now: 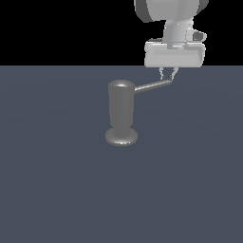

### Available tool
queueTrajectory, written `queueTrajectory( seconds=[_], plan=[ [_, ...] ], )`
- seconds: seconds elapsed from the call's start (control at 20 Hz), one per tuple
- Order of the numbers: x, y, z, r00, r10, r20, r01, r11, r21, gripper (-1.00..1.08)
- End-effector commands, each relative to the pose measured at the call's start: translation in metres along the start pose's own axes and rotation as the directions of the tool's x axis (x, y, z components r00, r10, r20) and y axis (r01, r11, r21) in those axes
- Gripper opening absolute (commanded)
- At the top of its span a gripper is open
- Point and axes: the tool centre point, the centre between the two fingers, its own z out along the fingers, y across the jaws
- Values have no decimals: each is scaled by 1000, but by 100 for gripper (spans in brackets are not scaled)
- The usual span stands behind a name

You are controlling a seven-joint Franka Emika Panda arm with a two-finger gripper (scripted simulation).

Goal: Turn on the faucet by rotating a designated handle.

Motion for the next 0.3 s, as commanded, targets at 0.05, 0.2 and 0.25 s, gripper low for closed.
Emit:
queueTrajectory(
  seconds=[0.05, 0.2, 0.25],
  plan=[
    [5, 12, 18, 1000, 19, 22, -19, 1000, -6, -100],
    [11, 13, 19, 999, 21, 24, -21, 1000, -7, -100],
    [11, 13, 19, 999, 21, 24, -21, 1000, -7, -100]
  ],
)
